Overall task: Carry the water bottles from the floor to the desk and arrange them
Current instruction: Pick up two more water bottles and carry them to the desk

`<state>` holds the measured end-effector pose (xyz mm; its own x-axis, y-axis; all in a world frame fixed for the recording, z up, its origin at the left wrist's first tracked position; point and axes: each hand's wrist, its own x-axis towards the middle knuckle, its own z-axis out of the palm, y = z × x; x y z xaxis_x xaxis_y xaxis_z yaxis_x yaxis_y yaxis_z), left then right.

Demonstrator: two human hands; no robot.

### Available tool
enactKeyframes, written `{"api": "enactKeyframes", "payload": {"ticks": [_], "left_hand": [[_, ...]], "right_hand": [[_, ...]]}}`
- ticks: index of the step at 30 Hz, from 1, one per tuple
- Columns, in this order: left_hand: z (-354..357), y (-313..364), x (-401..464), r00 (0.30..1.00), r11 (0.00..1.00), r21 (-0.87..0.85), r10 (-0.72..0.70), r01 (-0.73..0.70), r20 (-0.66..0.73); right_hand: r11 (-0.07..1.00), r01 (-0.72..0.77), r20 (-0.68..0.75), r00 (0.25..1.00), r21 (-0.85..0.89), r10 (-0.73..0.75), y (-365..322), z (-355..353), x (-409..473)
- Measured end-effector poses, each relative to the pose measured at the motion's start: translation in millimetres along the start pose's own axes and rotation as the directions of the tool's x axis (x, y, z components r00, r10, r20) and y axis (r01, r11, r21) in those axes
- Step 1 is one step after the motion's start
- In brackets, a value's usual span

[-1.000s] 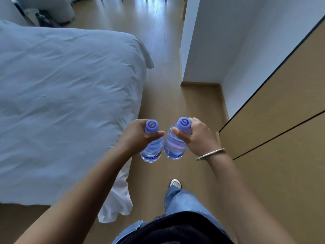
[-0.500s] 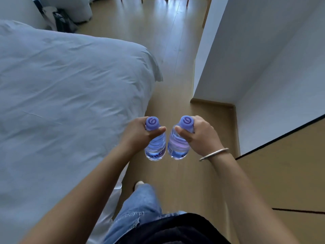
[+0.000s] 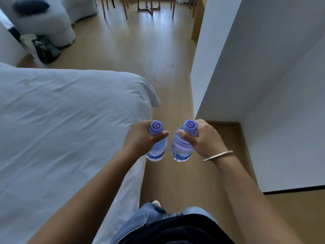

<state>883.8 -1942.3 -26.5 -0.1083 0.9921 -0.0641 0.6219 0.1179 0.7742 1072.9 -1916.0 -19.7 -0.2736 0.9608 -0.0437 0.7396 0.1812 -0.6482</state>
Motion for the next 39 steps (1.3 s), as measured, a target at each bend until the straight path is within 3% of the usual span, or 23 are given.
{"api": "enactKeyframes", "payload": {"ticks": [12,17,27,39], "left_hand": [[-3,-9,188,1.0,1.0,0.006,-0.007,0.007,0.023],[7,5,283,1.0,0.999,0.033,-0.026,0.027,-0.004],[14,39,447,0.995,0.999,0.001,-0.035,0.036,-0.096],[-2,21,661,0.999,0.993,-0.112,-0.044,0.045,0.015]], "right_hand": [[1.0,0.002,0.043,0.999,-0.005,-0.002,24,-12,183],[0.997,0.071,0.095,0.993,-0.014,-0.069,47,-33,287],[0.981,0.187,0.059,0.981,-0.045,-0.185,73,-87,458],[0.996,0.086,-0.035,0.996,0.002,-0.086,87,-87,655]]}}
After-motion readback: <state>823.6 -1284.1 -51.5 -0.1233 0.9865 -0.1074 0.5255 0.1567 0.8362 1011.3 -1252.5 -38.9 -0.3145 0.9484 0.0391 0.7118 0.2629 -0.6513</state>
